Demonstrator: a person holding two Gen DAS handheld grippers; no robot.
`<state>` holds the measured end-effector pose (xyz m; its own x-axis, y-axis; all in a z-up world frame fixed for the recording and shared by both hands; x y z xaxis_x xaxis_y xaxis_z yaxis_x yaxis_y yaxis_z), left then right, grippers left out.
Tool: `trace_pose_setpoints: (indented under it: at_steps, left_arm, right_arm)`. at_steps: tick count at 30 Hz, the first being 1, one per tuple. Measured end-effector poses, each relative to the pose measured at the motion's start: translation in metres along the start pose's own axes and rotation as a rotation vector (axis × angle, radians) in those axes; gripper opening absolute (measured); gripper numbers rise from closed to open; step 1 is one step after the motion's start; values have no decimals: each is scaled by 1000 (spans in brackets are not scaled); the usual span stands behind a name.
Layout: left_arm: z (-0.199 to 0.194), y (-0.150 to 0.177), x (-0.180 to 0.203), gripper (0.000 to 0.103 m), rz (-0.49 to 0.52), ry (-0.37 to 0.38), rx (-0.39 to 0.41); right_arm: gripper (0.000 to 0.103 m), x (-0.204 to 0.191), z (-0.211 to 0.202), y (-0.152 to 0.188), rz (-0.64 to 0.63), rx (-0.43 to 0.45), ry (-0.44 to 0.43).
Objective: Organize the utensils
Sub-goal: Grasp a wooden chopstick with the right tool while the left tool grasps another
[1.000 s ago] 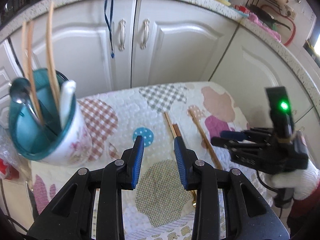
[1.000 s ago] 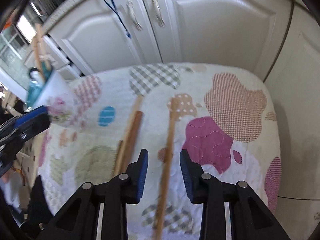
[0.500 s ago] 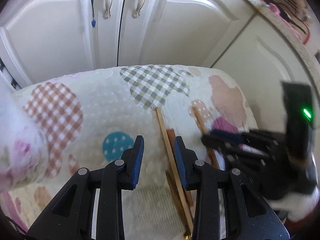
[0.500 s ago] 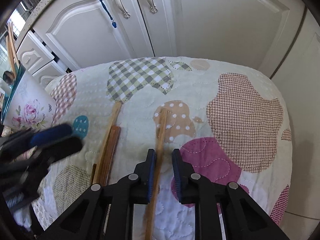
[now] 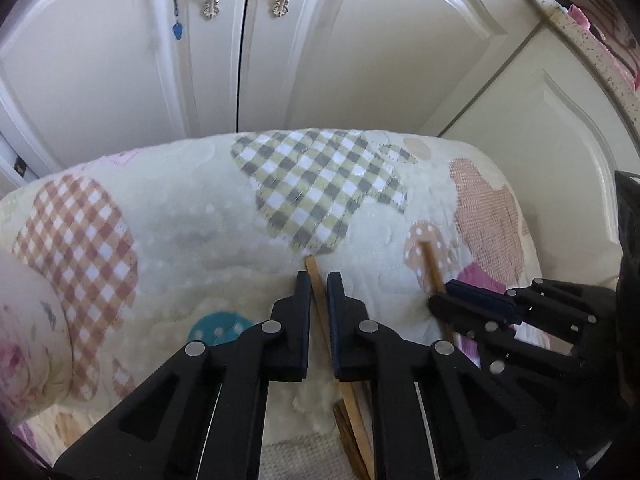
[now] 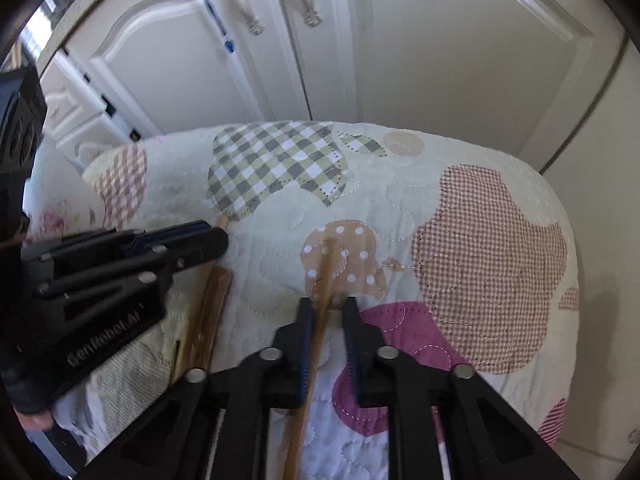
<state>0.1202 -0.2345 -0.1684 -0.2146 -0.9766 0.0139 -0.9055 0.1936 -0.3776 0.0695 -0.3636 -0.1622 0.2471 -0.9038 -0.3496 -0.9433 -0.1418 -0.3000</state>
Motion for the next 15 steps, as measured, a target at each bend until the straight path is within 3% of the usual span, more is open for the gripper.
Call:
trace_pose_setpoints:
  at_steps: [6,15]
  left_arm:
    - [-22,23,-19,4,-3,31,-1]
    - [-65,55,-44,5,-5,55,44]
  right_arm:
    - [8,0,-15,31,28,-13,-52]
    - [7,-5,-27,65,31,-30,-64]
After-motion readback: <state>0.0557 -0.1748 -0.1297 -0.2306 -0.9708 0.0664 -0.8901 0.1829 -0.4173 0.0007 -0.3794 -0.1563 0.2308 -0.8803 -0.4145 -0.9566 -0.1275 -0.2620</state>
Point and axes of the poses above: each gripper's, at about its wrist camera, not at the fingertips, and z roughly the way its jaws point, x to its right, y to its underside, the point moved 5 cm from there along z, roughly the way its jaws point, and after that the axes turned 15 degrees about -y, right-handed, at the moved point
